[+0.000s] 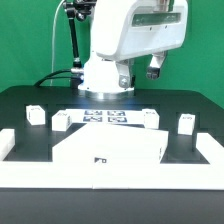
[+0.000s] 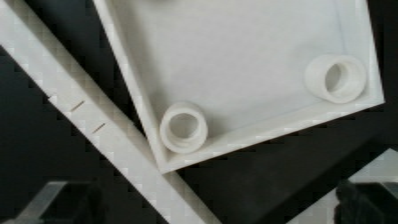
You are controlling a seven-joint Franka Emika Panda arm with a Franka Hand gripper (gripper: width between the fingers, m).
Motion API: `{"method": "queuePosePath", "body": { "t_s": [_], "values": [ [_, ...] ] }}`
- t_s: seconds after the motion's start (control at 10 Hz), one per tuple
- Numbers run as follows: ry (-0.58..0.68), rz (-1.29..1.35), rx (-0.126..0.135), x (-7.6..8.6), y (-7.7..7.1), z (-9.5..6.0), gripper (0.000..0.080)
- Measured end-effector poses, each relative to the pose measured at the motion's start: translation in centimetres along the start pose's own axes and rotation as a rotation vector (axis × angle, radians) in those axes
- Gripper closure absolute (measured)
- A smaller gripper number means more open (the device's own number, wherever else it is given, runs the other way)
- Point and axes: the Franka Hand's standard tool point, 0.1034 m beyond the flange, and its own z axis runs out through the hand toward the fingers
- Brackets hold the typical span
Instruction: Assemble one leg
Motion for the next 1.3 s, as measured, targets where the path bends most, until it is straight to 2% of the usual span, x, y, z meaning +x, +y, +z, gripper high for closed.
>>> {"method": "queuePosePath", "body": {
  "t_s": [0.8,1.0,1.1,1.3],
  "values": [
    [-0.001,-0.016,-0.007,-0.1,0.1,0.1,0.0149],
    [0.031,-0.137,-0.037,-1.0,-0.5,1.7,0.0149],
    [0.029,-0.144,-0.033,-1.4,-0.8,2.3,0.0149],
    [0.073,-0.165,-0.077,-1.3,-1.3,3.9,0.0149]
  ]
}}
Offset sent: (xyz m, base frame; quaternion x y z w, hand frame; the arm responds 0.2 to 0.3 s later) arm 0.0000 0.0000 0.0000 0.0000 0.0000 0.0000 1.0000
